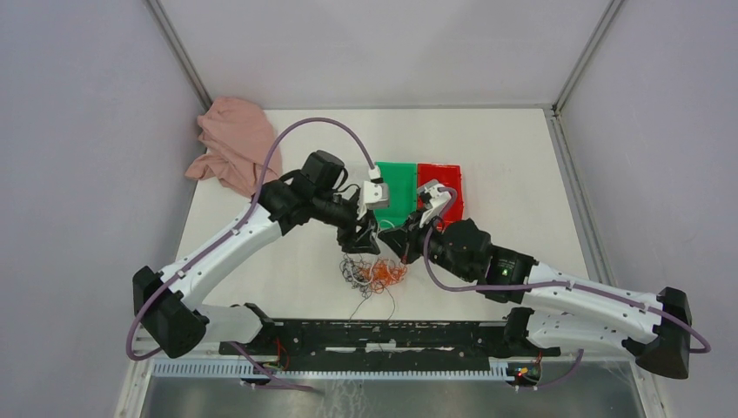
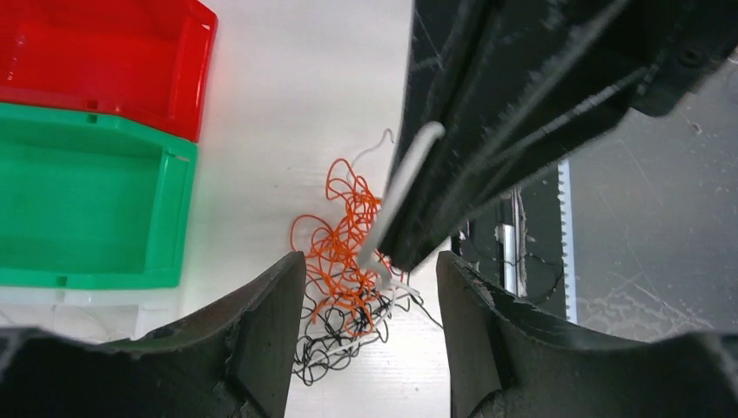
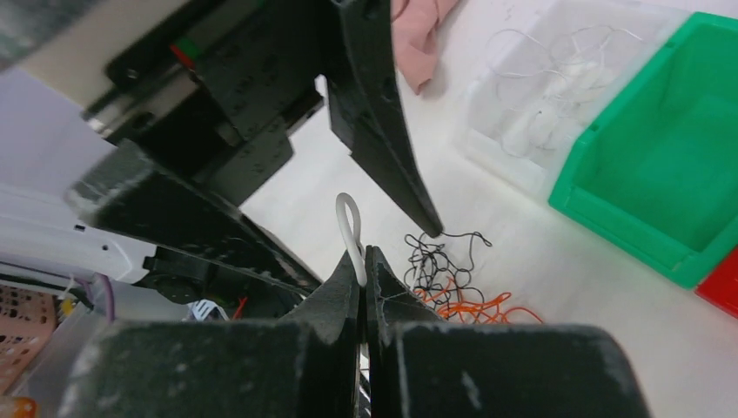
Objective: Untangle the cables
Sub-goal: Place the cable in the bin, then untie the cable.
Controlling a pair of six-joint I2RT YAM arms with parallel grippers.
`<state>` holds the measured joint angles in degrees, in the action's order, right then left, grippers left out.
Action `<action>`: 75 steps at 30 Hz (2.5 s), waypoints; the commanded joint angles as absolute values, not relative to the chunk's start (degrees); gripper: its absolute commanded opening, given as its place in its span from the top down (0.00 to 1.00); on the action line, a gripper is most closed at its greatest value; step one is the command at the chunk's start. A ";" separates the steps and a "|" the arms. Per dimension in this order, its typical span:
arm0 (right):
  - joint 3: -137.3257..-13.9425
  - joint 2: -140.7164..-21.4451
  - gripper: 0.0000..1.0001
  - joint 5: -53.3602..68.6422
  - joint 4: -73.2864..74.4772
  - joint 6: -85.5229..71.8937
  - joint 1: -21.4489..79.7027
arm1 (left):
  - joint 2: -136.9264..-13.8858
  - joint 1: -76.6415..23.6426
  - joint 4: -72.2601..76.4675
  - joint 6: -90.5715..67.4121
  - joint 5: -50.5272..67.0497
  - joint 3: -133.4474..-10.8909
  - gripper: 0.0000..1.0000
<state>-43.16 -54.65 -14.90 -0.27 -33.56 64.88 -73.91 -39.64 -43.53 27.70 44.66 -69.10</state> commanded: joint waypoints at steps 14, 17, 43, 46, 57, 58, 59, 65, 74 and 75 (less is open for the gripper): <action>-42.98 -49.03 0.99 -11.32 -3.99 -34.50 65.16 | -65.57 -40.70 -33.75 22.12 31.94 -69.44 0.97; -41.52 -47.82 0.93 -12.51 -3.21 -34.61 65.18 | -64.96 -40.77 -34.41 23.40 28.48 -74.19 0.97; -43.84 -61.10 0.73 -11.57 -10.63 -33.66 65.21 | -67.73 -40.78 -40.69 27.81 29.10 -106.37 0.97; -43.06 -62.16 0.73 -12.09 -11.38 -33.83 65.19 | -67.77 -40.79 -38.77 27.55 29.18 -108.28 0.97; -40.03 -68.86 0.74 -11.14 -15.30 -36.21 65.20 | -68.52 -40.73 -32.13 24.07 30.75 -113.55 0.97; -39.85 -69.36 0.75 -10.79 -15.78 -36.52 65.19 | -68.74 -40.76 -31.78 23.82 30.50 -114.08 0.97; -39.70 -70.02 0.75 -10.46 -16.34 -36.83 65.16 | -68.98 -40.78 -31.22 23.66 30.21 -114.50 0.97; -38.41 -73.79 0.77 -9.15 -18.37 -38.20 65.22 | -69.87 -40.76 -25.63 23.33 27.04 -116.30 0.97; -31.40 -72.68 0.78 -11.90 -21.25 -40.45 65.15 | -70.13 -40.76 -18.28 31.17 13.37 -110.14 0.97; -31.07 -71.80 0.78 -12.40 -20.69 -40.54 65.21 | -69.87 -40.71 -18.03 32.50 11.94 -108.16 0.97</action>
